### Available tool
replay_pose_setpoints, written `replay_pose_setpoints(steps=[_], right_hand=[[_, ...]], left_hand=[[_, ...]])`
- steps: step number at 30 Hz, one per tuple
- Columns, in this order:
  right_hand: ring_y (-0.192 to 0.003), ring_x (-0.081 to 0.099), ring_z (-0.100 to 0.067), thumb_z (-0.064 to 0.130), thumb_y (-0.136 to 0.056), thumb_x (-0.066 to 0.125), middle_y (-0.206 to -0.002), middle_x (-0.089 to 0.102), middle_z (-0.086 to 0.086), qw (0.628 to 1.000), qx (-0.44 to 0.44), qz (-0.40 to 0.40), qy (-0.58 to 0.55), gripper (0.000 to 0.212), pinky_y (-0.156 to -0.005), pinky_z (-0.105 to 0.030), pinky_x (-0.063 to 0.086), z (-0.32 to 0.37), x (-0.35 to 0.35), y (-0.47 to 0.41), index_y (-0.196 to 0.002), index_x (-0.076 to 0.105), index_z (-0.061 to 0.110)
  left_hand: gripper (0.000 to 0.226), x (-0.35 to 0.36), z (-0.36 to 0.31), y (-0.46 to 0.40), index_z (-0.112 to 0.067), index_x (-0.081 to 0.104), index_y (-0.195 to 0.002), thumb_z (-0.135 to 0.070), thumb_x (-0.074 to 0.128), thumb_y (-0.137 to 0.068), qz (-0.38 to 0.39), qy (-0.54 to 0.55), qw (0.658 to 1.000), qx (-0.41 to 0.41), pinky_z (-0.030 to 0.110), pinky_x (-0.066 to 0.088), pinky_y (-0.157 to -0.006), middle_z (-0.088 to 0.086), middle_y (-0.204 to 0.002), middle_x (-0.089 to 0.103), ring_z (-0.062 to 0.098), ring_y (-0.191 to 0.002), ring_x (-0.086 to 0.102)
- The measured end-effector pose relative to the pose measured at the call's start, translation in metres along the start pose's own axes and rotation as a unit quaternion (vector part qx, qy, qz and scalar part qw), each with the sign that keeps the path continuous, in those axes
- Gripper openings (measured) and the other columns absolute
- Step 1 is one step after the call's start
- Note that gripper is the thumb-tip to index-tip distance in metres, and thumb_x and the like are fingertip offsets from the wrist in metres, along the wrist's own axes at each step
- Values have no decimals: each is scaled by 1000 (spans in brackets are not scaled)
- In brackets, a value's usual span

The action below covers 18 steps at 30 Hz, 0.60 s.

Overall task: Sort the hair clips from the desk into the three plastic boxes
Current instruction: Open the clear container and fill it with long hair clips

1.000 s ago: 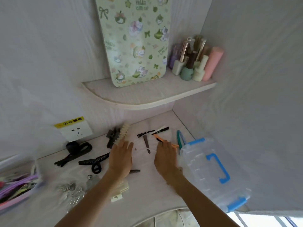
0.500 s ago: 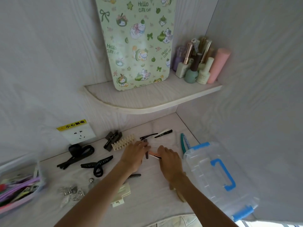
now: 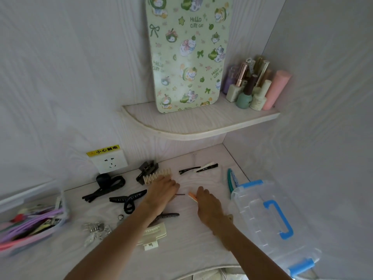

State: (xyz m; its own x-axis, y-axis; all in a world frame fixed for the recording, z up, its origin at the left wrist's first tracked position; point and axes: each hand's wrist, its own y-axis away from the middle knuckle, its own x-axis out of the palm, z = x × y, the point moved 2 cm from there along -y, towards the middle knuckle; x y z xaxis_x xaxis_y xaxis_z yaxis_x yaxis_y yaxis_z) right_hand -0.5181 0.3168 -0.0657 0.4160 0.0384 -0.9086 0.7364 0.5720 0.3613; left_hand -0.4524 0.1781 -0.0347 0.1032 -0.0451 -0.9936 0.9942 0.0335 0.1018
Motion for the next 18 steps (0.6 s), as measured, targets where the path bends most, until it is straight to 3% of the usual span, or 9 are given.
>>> replay_pose_setpoints(steps=[2, 5, 9, 12, 14, 16, 18], right_hand=[[-107, 55, -24, 10, -94, 46, -124, 52, -13, 998, -4, 18, -55, 40, -92, -32, 45, 2, -6, -1, -131, 31, 9], [-81, 53, -19, 14, -95, 43, -102, 58, -11, 990, -32, 32, -137, 11, -64, -23, 42, 14, -21, 4, -102, 35, 19], [-80, 54, -19, 13, -93, 47, -98, 60, -7, 969, -140, 3, -204, 15, -66, -27, 40, 66, -32, 16, -97, 38, 24], [-87, 55, -19, 12, -92, 49, -100, 61, -3, 942, -278, -46, -183, 14, -72, -27, 41, 134, -31, 30, -103, 50, 21], [-91, 55, -19, 6, -88, 53, -101, 62, -2, 918, -360, -98, -138, 23, -81, -31, 40, 188, -24, 39, -107, 55, 18], [-87, 56, -23, -4, -78, 57, -93, 62, -3, 890, -429, -129, -84, 34, -78, -35, 39, 243, -6, 48, -104, 55, 18], [-81, 58, -26, -6, -69, 59, -85, 62, -2, 877, -457, -136, -52, 39, -72, -36, 39, 284, 11, 51, -99, 55, 19]], left_hand=[[16, -6, 3, 14, -16, 59, -95, -25, 47, -94, -90, 107, 990, -35, 32, 43, -86, 1, -90, 68, 21, -91, 62], [8, -19, 14, 47, -21, 62, -87, -29, 61, -87, -241, 236, 931, -141, 20, 45, -67, -9, -74, 66, 8, -66, 62], [18, -25, 45, 114, -19, 63, -104, -25, 53, -91, -343, 289, 847, -285, 13, 36, -67, -12, -88, 61, 3, -75, 52], [17, -12, 87, 178, -15, 65, -105, -12, 55, -92, -368, 237, 821, -366, 23, 40, -72, -3, -89, 65, 14, -79, 55], [22, -1, 114, 223, -17, 65, -104, -18, 46, -93, -351, 210, 811, -418, 28, 39, -74, 0, -91, 67, 23, -81, 58], [33, 6, 136, 266, -18, 66, -103, -23, 36, -90, -335, 170, 801, -466, 30, 37, -75, 3, -92, 68, 29, -82, 59], [30, 4, 148, 290, -17, 66, -103, -17, 40, -88, -332, 151, 789, -494, 29, 35, -77, 5, -92, 68, 31, -82, 58]])
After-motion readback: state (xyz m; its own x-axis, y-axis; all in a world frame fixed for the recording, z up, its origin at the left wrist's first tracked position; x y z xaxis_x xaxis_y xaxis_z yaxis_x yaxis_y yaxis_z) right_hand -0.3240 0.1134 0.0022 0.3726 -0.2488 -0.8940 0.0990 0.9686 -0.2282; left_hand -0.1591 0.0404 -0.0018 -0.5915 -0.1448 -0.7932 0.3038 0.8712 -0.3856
